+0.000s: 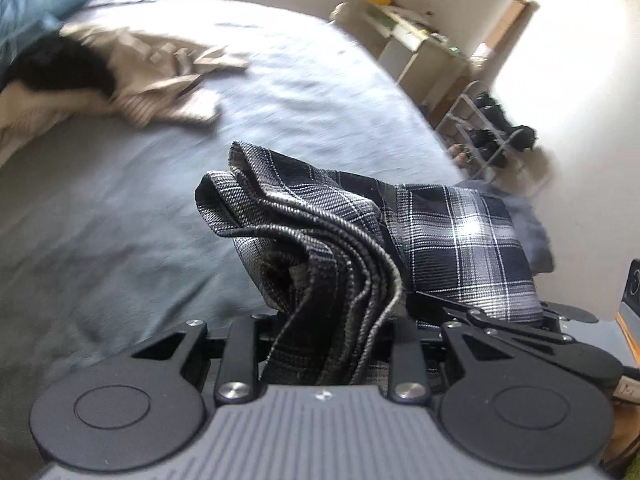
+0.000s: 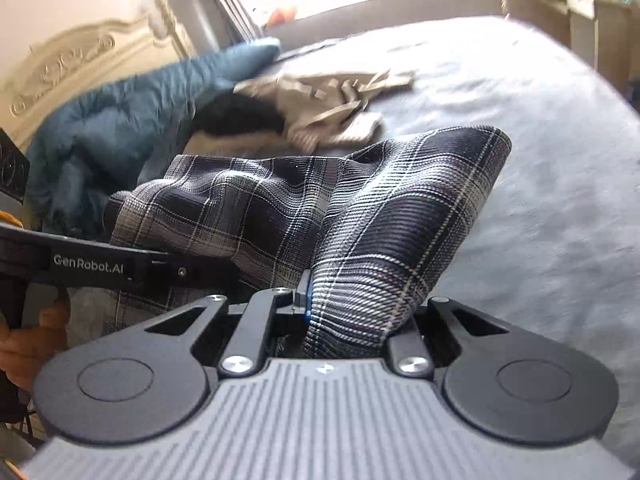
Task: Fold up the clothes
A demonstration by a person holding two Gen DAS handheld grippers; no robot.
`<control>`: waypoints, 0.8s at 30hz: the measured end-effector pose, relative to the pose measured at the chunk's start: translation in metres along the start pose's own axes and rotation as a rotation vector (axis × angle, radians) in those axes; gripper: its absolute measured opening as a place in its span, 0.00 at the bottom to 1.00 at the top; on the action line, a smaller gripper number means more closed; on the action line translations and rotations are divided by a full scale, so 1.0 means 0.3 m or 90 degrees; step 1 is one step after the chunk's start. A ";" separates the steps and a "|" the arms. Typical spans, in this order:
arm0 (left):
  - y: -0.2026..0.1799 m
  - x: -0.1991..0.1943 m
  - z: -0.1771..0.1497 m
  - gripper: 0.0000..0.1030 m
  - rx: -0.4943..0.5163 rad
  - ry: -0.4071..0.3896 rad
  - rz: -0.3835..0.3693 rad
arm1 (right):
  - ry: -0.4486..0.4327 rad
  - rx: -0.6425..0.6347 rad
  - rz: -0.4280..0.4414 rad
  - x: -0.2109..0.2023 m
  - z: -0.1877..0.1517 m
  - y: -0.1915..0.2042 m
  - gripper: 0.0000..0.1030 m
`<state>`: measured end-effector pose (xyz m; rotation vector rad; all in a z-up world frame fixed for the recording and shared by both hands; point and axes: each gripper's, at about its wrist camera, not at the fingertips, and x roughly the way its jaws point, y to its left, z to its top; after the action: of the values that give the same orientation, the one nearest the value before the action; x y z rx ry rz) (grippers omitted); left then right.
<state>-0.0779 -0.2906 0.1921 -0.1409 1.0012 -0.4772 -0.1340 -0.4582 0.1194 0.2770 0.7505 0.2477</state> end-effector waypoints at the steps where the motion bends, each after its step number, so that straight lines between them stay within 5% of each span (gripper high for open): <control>1: -0.067 0.009 0.013 0.28 0.004 -0.002 -0.006 | -0.008 -0.001 -0.006 -0.045 0.014 -0.031 0.11; 11: -0.520 0.070 0.054 0.28 0.087 -0.007 -0.132 | -0.064 -0.002 -0.143 -0.408 0.091 -0.289 0.11; 19: -0.741 0.169 0.136 0.28 0.122 0.017 -0.281 | -0.057 0.032 -0.292 -0.588 0.171 -0.389 0.11; 24: -0.835 0.236 0.195 0.28 0.133 -0.001 -0.331 | -0.073 0.006 -0.351 -0.640 0.229 -0.464 0.11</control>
<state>-0.0777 -0.5509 0.2511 -0.2150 0.9037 -1.0516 -0.2044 -0.6602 0.2425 0.0847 0.6863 -0.2908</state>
